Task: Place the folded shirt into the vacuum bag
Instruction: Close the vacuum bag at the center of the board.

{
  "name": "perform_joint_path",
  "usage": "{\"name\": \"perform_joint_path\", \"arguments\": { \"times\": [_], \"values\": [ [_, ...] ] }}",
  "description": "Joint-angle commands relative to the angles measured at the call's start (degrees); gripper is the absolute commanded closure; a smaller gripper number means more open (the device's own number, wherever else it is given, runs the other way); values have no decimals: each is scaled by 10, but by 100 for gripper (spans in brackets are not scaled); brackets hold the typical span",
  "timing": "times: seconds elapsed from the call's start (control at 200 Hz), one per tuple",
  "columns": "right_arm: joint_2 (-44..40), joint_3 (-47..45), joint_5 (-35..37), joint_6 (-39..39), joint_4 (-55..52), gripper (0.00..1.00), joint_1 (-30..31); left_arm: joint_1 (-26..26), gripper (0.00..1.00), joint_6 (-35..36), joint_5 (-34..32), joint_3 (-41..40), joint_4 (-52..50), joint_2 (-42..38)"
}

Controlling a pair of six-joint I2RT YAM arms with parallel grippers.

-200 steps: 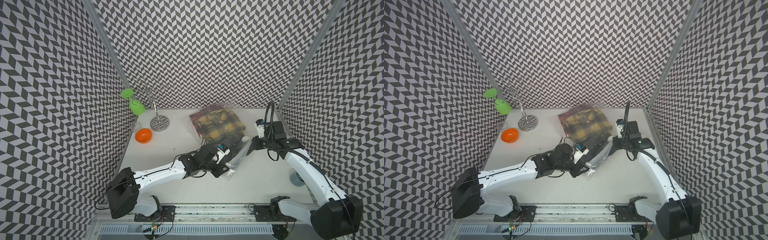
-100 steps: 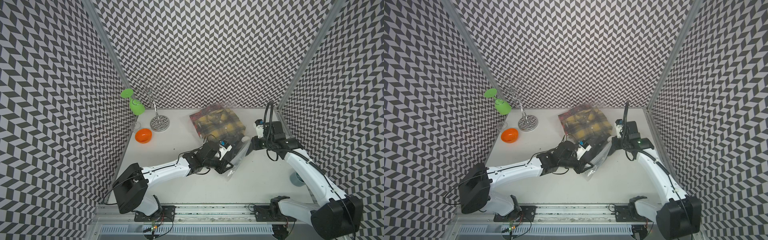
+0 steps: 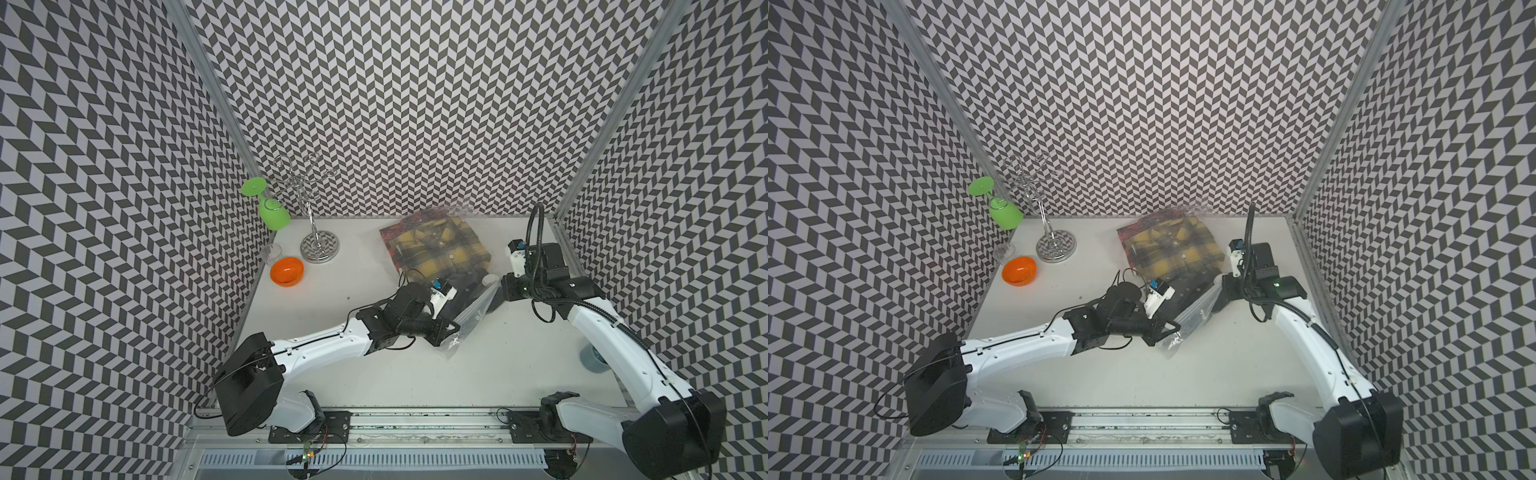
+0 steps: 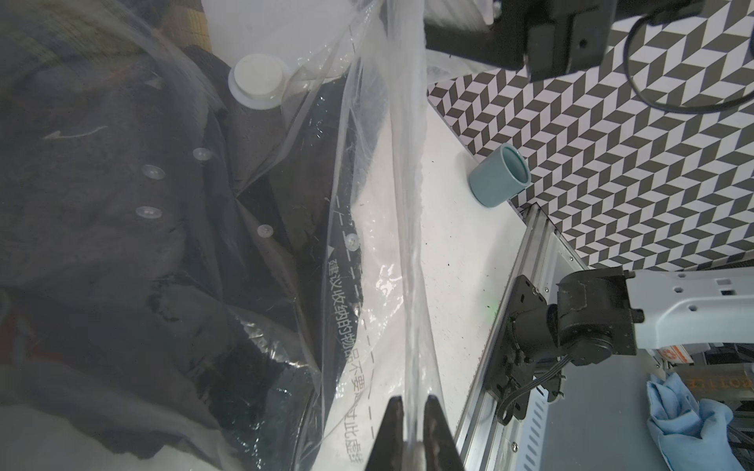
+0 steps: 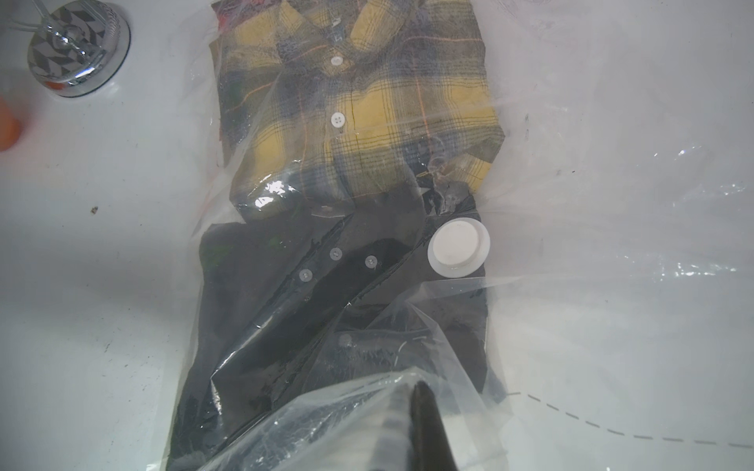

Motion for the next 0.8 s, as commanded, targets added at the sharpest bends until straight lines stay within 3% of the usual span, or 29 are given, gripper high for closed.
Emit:
{"name": "perform_joint_path", "arguments": {
  "times": [0.0, 0.486, 0.791],
  "values": [
    [-11, 2, 52, 14, 55, 100, -9, 1, 98, -1, 15, -23, -24, -10],
    [-12, -4, 76, 13, 63, 100, -18, 0, 93, 13, 46, -65, -62, -35],
    [-9, -7, 55, 6, 65, 100, -18, 7, 87, 47, 50, -70, -99, -43]
  ]
}}
